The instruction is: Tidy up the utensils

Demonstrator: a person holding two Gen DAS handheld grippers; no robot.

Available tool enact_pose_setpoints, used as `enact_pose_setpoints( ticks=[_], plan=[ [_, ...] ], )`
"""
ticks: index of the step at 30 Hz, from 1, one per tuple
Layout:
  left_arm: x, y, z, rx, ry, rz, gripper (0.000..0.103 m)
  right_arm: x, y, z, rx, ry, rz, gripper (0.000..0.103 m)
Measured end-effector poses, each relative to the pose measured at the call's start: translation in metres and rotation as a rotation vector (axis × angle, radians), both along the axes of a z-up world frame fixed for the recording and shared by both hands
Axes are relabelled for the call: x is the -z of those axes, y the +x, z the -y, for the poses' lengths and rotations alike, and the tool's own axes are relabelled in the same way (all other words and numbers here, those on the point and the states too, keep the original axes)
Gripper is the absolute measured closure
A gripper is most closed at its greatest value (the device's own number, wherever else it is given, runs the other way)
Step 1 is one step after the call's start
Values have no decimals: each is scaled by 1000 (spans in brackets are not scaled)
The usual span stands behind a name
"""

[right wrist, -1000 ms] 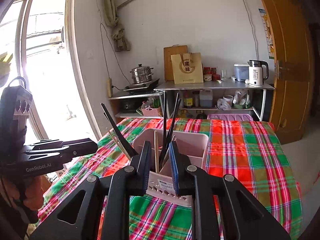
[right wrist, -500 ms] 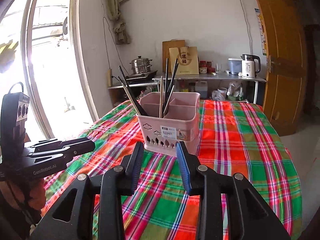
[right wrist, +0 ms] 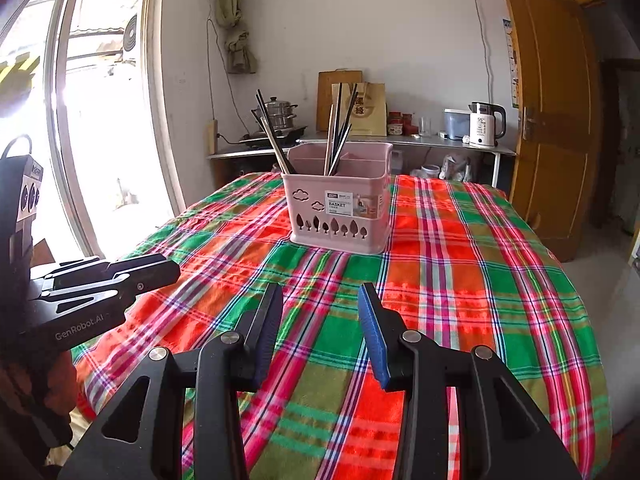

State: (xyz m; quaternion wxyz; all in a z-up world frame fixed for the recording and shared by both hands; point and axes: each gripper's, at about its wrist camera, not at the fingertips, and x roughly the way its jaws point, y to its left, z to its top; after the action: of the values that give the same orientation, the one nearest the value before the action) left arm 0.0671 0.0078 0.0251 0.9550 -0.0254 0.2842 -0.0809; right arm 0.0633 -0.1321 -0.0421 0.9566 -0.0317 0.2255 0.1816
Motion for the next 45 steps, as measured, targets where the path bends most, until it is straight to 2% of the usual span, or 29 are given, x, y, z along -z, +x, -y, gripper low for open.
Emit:
enact_pose_setpoints(
  ticks=[8,45],
  plan=[
    [3,-10,-4,-21,1,21,83,1,-9,-5,3,-5,15,63],
    [6,-12,-3,-26,-4,17,83,5,-9,-12,-10,-12,-2,63]
  ],
)
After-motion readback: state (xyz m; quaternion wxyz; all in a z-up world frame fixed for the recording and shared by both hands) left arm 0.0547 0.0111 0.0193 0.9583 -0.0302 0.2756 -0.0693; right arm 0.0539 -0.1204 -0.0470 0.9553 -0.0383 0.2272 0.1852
